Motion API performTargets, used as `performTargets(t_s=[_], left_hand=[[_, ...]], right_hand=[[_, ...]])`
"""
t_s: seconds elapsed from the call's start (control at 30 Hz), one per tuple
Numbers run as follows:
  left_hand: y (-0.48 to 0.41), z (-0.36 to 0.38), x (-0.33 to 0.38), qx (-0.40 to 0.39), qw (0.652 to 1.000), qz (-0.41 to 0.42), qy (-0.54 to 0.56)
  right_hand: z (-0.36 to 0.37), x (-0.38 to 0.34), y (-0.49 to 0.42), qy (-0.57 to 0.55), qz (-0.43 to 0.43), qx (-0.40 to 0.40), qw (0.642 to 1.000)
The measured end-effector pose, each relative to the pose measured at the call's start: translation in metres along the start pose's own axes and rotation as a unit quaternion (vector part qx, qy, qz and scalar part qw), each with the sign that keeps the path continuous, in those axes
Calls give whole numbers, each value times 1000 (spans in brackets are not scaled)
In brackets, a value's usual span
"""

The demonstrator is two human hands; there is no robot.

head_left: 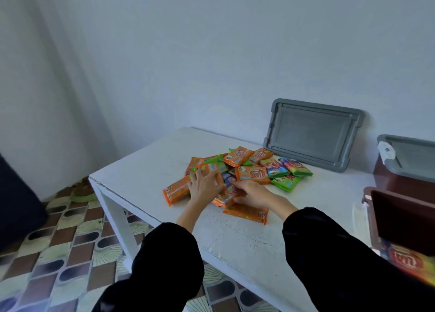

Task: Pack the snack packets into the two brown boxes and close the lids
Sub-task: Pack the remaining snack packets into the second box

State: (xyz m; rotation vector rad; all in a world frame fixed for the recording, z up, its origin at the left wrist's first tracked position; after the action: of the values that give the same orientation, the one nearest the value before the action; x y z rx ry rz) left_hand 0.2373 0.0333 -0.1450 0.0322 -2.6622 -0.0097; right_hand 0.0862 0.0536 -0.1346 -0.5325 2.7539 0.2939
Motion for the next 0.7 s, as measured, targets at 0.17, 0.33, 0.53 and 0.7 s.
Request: performTargets(t_s=[0.17, 0.33, 0.53, 0.7], left_hand=[[-5, -19, -11, -66, 993, 68, -72], [-5, -38, -16, -114, 986, 101, -69], [-15, -24, -13, -64, 996, 60, -33], [-24, -13, -13, -26, 999, 27, -38]], right_hand=[[-12, 12, 8, 84, -19, 9, 996], [-23, 21, 7, 96, 20, -16, 995], [-18, 20, 2, -41, 17, -48, 998], [-2, 15, -7, -53, 14, -124, 991]])
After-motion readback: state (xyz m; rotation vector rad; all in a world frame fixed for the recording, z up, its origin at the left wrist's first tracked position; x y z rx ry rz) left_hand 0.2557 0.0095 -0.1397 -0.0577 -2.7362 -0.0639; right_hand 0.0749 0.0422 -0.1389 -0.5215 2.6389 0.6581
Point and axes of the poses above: each hand's wrist, its own y-axis away from the middle knuckle, its own z-axis out of the palm, x = y × z, the point moved 3 cm from there along -y, towards the middle knuckle, and after that the axes turned 1 degree about -x, right-handed, at the moved point
